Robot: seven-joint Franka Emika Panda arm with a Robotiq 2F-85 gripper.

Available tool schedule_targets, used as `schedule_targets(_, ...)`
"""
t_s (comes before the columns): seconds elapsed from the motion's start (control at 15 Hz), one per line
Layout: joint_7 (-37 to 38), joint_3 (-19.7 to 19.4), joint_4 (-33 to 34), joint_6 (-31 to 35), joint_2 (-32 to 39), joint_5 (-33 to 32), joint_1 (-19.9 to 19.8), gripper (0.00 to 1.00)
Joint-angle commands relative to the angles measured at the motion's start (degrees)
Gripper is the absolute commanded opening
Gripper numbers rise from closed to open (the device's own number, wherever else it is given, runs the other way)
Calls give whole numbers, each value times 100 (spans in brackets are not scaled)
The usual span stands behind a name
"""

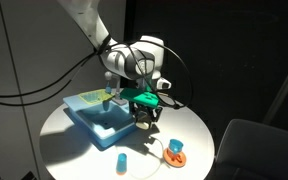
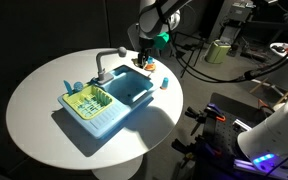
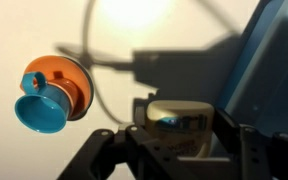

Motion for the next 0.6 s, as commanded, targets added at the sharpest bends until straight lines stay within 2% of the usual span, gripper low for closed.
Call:
schedule_targets(0.0,48,-21,-528,185,-398,-289,118,44)
schedule_targets(0.53,-60,27,-1090,379,-1144,-258,144,44)
